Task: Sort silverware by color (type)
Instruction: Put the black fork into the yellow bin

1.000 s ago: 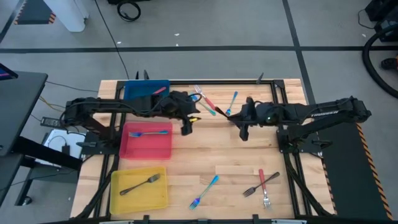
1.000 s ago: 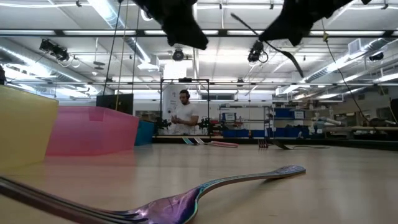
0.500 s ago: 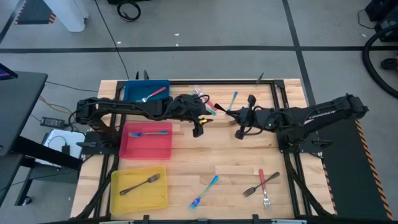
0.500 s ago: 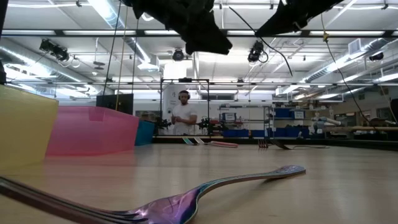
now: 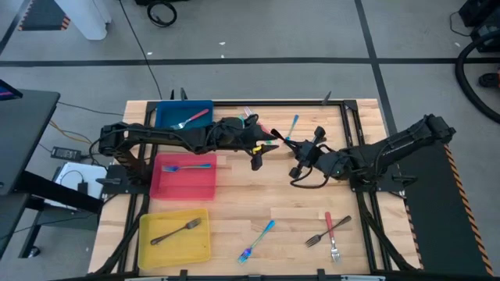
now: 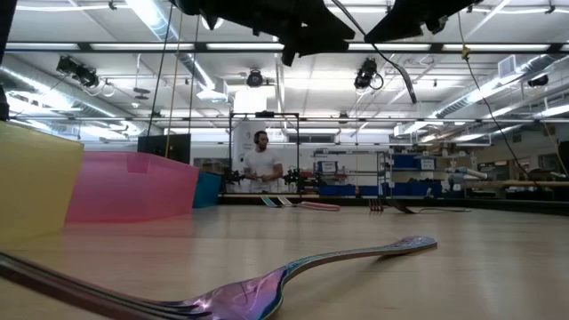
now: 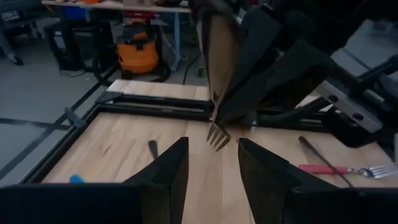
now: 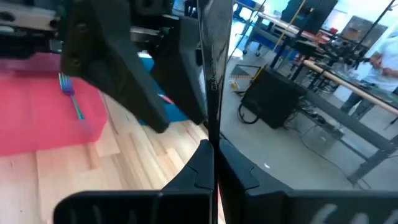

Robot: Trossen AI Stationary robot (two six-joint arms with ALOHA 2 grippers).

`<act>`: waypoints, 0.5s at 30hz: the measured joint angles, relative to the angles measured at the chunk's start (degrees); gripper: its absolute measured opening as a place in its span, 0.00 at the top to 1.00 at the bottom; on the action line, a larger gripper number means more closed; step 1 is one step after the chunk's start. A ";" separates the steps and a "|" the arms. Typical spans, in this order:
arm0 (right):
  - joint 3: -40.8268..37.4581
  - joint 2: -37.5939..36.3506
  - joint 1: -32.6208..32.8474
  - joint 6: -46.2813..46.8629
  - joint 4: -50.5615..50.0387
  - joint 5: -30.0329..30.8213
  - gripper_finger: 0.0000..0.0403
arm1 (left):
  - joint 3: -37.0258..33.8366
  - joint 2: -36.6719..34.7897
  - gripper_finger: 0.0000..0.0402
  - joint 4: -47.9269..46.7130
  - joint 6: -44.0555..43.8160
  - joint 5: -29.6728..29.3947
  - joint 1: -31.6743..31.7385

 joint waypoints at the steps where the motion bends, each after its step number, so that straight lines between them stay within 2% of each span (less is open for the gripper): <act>1: 0.00 0.00 0.23 -0.13 0.15 0.12 0.98 | 0.00 0.05 0.65 0.13 -0.12 1.04 0.00; 4: 0.00 0.02 0.55 -0.15 0.24 0.25 0.98 | 0.00 0.05 0.65 2.03 -0.18 3.44 0.00; 15: 0.00 0.02 0.59 -0.10 0.64 -0.23 0.98 | 0.00 0.05 0.65 7.12 -1.43 3.65 -0.06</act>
